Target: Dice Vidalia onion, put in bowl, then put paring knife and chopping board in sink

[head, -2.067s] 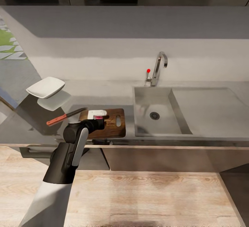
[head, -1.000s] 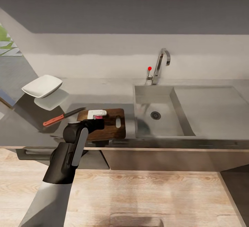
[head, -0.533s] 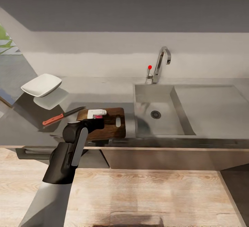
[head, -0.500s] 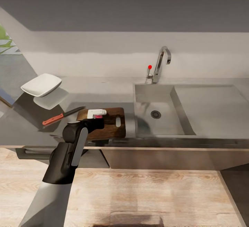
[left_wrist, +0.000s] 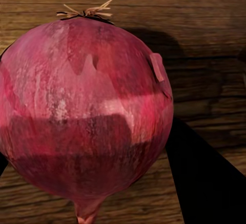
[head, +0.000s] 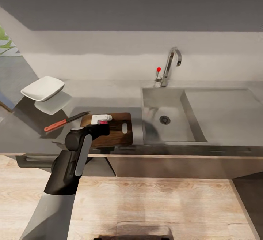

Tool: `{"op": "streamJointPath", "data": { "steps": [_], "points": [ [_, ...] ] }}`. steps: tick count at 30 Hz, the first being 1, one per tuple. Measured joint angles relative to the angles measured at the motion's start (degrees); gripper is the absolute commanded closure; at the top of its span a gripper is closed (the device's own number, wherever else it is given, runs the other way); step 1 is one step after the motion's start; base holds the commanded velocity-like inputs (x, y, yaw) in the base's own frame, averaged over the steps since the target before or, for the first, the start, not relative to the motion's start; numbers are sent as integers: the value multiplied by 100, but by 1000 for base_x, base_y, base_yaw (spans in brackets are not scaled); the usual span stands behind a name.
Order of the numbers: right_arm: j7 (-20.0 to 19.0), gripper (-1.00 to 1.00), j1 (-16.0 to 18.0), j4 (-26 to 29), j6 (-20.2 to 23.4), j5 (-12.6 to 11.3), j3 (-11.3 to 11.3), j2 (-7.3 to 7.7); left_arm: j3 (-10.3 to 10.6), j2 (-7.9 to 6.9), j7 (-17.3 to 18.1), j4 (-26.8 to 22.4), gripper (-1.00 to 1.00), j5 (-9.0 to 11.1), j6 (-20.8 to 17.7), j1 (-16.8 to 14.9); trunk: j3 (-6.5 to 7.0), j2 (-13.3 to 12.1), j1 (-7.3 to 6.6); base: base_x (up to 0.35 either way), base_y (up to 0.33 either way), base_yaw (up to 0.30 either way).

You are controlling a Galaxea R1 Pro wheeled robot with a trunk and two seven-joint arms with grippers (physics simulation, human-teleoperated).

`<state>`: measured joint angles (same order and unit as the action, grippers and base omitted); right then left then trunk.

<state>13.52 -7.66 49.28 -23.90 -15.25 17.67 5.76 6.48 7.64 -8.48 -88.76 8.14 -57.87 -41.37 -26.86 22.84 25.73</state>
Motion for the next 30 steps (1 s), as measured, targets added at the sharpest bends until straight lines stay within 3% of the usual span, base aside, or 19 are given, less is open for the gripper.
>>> {"op": "streamJointPath", "data": {
  "steps": [30],
  "points": [
    [0,-100,0,-1,-1,4,-7,-1,-5,0,0,166,100,42,2,2,231,-2,1,0,0,0]
  ]
}}
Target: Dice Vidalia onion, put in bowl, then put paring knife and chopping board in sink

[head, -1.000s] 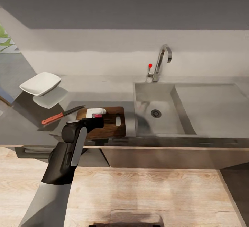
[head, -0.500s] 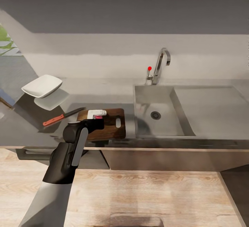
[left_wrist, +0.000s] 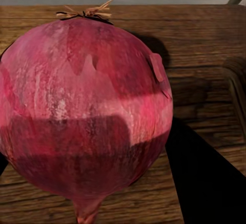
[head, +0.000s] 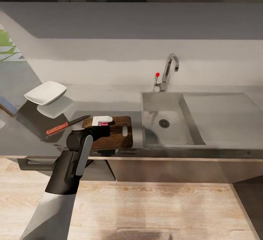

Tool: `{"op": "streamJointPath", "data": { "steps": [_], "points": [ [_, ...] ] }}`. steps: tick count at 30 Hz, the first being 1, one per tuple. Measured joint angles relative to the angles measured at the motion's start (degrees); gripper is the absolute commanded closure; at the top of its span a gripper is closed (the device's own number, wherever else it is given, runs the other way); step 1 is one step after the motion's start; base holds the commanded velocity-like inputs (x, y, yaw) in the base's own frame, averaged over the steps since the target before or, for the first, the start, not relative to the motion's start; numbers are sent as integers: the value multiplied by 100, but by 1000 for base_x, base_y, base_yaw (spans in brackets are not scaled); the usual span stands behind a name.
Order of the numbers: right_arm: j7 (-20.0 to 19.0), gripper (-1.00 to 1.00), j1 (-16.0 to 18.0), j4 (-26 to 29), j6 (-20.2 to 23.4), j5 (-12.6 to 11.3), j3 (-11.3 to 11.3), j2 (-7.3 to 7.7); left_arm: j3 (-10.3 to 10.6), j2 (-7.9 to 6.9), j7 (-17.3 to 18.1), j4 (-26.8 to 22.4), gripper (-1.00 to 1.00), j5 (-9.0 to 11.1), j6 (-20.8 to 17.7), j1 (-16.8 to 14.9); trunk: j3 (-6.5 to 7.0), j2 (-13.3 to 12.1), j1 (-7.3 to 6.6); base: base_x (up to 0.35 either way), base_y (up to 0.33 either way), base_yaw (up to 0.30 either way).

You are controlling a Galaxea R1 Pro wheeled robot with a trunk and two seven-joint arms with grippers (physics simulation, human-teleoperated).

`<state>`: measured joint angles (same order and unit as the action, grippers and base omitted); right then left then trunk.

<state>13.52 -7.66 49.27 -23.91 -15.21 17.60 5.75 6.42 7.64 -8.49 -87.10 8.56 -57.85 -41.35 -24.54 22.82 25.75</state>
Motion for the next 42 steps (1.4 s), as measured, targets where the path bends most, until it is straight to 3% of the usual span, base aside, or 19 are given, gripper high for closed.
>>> {"op": "streamJointPath", "data": {
  "steps": [16,17,42],
  "points": [
    [-9,-100,0,-5,6,1,8,5,4,0,0,5,100,-1,0,0,1,0,0,0,0,0],
    [-9,-100,0,-3,6,1,8,5,5,0,0,3,-100,-1,0,0,1,0,0,0,0,0],
    [-8,-100,0,-3,8,1,8,5,6,0,6,5,-100,-11,-2,0,1,0,0,-3,0,0]
  ]
}}
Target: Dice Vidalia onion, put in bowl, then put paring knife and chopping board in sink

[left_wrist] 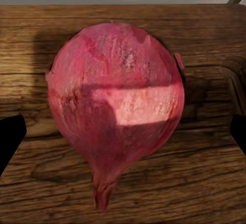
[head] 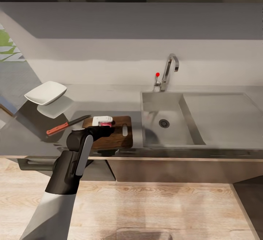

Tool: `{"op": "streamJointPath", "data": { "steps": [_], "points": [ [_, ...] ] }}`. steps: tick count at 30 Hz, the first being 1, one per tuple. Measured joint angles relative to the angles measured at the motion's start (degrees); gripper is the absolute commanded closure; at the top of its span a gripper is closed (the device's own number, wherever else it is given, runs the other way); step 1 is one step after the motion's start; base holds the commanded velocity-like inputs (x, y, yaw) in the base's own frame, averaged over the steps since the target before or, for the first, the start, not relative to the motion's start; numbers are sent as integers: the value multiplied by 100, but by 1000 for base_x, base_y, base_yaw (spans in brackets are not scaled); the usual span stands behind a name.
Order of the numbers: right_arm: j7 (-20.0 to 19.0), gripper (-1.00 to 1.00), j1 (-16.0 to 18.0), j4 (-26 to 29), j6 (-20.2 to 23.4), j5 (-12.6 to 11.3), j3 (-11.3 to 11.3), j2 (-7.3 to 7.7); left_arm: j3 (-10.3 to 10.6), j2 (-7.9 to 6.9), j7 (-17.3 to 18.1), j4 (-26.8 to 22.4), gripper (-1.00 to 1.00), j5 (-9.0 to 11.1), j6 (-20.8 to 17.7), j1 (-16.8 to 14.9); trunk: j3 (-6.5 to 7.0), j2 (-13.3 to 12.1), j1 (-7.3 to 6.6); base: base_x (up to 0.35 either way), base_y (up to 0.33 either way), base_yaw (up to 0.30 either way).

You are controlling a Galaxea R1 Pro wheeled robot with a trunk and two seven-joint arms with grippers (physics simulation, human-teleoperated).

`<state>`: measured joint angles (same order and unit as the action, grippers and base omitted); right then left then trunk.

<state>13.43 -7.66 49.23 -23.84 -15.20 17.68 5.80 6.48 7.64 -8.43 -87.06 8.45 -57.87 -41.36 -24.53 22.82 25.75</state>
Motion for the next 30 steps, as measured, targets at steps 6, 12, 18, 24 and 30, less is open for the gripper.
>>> {"op": "streamJointPath", "data": {
  "steps": [6,12,18,24,30],
  "points": [
    [2,-100,0,0,-5,0,0,0,0,0,0,-8,-100,0,0,0,0,-1,3,-229,0,0],
    [4,-100,0,-1,-3,0,0,0,-8,0,-2,-9,-100,0,0,0,0,-1,3,-337,0,0],
    [0,-100,0,0,-5,0,0,0,-9,0,-3,-9,-100,0,0,0,0,-1,4,-344,0,0],
    [1,-100,1,2,-6,0,0,0,-9,0,-2,-9,-100,1,0,0,0,0,3,-321,0,0],
    [2,-100,0,1,-8,0,0,0,-1,-2,-2,-9,-100,0,6,0,0,0,0,-92,0,0]
  ]
}}
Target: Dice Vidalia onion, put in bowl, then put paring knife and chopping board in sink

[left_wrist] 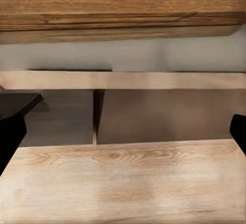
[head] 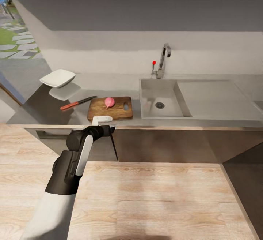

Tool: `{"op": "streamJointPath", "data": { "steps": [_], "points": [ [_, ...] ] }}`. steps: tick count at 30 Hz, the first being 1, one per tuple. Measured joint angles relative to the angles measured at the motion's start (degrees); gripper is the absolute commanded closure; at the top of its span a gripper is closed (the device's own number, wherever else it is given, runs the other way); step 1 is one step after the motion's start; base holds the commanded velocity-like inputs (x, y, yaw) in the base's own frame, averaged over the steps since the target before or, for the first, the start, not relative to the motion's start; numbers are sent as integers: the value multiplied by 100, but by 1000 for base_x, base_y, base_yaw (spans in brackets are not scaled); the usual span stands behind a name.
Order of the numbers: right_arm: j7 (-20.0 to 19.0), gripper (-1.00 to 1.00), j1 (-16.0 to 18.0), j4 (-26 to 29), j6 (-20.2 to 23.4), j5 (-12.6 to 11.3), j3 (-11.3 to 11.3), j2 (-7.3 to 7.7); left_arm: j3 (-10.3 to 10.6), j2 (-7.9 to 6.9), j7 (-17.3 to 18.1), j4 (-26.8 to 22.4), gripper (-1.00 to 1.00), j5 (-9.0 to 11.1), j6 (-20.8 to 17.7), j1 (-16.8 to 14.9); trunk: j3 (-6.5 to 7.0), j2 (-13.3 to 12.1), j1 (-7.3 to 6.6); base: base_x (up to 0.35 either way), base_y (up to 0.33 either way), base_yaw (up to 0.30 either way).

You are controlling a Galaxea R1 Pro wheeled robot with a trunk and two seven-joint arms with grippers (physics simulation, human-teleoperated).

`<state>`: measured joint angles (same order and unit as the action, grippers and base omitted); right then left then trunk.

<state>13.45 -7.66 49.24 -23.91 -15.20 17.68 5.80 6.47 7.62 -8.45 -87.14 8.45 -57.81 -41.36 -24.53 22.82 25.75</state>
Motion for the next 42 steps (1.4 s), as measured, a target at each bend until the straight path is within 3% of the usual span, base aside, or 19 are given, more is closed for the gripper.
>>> {"op": "streamJointPath", "data": {
  "steps": [3,8,14,20,23,27,34,37,38,39,42],
  "points": [
    [-1,-100,0,-1,0,0,-4,0,7,-6,5,-13,-100,0,5,66,0,0,0,-6,0,0],
    [-1,-100,0,2,0,0,-8,0,9,-7,43,-114,-100,0,126,553,0,0,0,0,0,0],
    [3,-100,0,0,0,0,-8,2,86,-30,332,-145,-100,1,1345,1395,-1,0,-1,0,0,0],
    [4,-100,0,4,0,0,-8,8,143,-254,406,-146,-100,-6,2152,2269,-1,0,-1,0,0,0],
    [5,-100,0,2,0,0,-8,9,145,-306,412,-136,-100,-11,2707,2685,0,0,-1,0,0,0],
    [6,-100,0,4,0,-5,-13,9,148,-507,532,-127,-100,-31,3673,3517,-1,0,-1,0,0,0],
    [7,-100,1,6,0,-8,-17,16,144,-780,591,128,-100,-65,4980,4441,-2,1,-1,0,0,0],
    [7,-100,1,7,-2,-9,-16,17,137,-919,590,636,-100,-71,5779,4801,-2,1,-1,0,0,0],
    [7,-100,1,7,-5,-9,-21,18,134,-962,590,981,-100,-75,6241,4937,-2,1,-1,0,0,0],
    [7,-100,1,7,-6,-9,-20,18,132,-973,590,1141,-100,-78,6413,4975,-2,1,-1,0,0,0],
    [11,-100,1,7,-8,-10,-23,18,120,-997,588,2130,-100,-76,7414,5076,-2,1,-1,0,0,0]
  ]
}}
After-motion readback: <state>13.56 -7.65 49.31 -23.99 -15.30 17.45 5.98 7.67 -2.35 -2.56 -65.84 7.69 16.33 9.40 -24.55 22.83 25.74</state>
